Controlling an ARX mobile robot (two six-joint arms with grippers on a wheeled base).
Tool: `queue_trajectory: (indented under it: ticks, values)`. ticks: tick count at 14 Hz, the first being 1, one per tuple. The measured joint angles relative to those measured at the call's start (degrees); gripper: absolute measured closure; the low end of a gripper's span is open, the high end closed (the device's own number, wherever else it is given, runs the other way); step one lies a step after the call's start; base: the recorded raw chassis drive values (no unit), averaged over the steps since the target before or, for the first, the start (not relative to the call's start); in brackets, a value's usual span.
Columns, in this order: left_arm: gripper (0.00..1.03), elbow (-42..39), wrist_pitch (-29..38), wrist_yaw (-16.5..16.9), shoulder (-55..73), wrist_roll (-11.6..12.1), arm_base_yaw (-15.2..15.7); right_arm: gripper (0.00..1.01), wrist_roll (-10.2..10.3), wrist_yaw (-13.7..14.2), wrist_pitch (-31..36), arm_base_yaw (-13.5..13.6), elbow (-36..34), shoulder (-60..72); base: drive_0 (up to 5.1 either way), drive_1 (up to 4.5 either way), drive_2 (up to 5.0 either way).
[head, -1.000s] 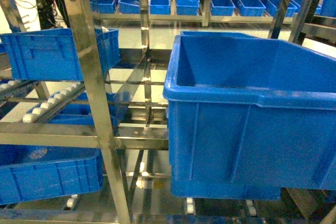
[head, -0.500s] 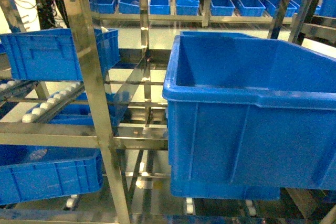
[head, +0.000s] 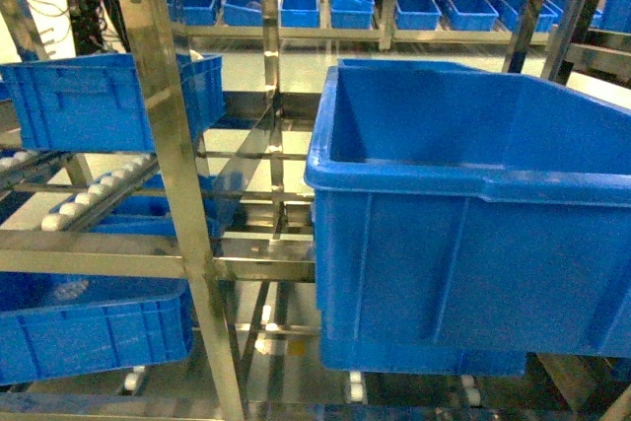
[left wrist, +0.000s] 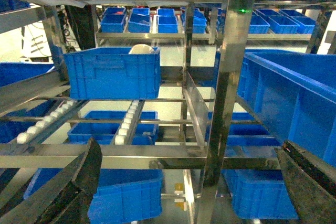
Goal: Place magnetic block on left shelf second layer
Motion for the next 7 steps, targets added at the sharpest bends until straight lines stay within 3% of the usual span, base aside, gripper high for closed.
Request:
queue_trajectory:
  ticks: [7]
  values:
    - [0.05, 0.00, 0.00, 0.00, 0.00, 0.00, 0.00, 0.03, 0.00, 0.00, 0.00, 0.00, 0.00, 0.00, 0.0, 0.00, 0.0]
